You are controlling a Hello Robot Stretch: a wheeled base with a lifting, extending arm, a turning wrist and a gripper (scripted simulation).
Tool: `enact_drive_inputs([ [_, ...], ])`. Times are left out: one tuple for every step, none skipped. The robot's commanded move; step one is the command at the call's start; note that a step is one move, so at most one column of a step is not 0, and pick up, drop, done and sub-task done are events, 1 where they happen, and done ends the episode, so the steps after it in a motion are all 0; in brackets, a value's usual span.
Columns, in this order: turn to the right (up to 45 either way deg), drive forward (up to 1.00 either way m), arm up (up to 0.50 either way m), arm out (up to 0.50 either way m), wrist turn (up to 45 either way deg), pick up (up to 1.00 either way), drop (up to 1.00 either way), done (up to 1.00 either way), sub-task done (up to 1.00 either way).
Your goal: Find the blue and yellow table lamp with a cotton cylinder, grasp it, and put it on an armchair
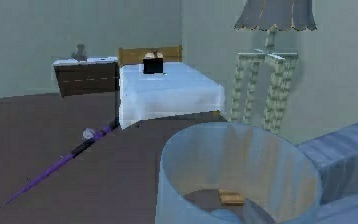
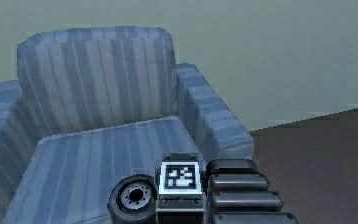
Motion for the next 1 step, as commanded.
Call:
enact_drive_inputs([
  [-33.0, 0.00, 0.00, 0.00, 0.0, 0.00, 0.00, 0.00, 0.00],
])
